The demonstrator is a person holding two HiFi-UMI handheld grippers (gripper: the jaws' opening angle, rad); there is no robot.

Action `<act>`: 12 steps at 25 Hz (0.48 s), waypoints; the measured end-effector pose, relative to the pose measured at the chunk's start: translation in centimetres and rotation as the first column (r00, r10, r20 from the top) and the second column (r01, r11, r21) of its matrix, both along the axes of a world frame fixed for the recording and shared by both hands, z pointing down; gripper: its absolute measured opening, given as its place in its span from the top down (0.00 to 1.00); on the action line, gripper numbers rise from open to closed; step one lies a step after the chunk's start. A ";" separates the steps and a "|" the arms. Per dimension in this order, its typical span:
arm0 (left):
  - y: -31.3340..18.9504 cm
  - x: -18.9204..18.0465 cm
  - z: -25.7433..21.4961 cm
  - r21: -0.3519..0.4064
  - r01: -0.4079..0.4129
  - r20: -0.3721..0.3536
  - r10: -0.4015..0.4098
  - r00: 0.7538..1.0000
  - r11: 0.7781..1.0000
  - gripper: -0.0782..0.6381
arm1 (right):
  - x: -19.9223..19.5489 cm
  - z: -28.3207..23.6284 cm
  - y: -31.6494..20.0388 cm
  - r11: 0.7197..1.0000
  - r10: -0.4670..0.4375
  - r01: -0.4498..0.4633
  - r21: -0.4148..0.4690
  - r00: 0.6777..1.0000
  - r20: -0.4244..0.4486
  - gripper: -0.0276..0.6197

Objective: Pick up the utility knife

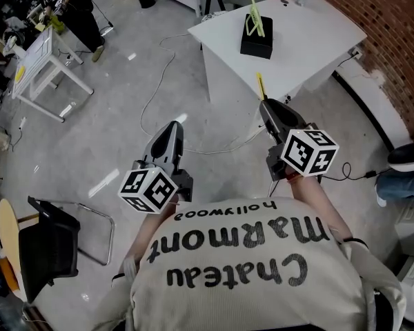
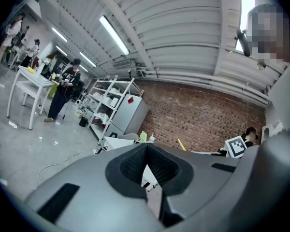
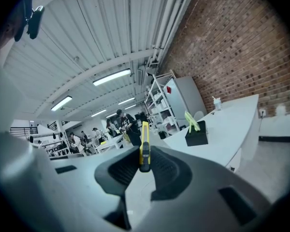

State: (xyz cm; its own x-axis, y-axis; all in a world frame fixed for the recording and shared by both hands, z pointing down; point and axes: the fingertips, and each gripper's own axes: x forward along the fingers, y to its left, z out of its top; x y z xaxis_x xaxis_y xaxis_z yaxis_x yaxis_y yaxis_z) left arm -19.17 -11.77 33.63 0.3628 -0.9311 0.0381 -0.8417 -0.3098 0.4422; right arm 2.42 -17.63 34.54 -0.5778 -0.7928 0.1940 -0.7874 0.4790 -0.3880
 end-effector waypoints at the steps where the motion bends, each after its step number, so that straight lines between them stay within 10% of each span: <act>1: -0.1 -0.1 0.0 -0.001 -0.001 0.001 0.001 1.000 1.000 0.89 | -0.1 0.0 -0.1 1.000 -0.001 0.001 0.000 1.000 -0.002 0.85; 12: -0.4 -0.6 0.1 -0.004 0.002 0.001 -0.002 1.000 1.000 0.89 | -0.5 0.3 -0.3 1.000 -0.004 0.004 -0.002 1.000 -0.023 0.85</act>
State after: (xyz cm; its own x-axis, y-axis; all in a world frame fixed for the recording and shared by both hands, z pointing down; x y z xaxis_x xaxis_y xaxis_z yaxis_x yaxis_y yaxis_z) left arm -19.72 -12.12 33.73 0.3612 -0.9315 0.0422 -0.8426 -0.3066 0.4427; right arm 1.88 -17.97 34.86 -0.5766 -0.7899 0.2089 -0.7941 0.4815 -0.3709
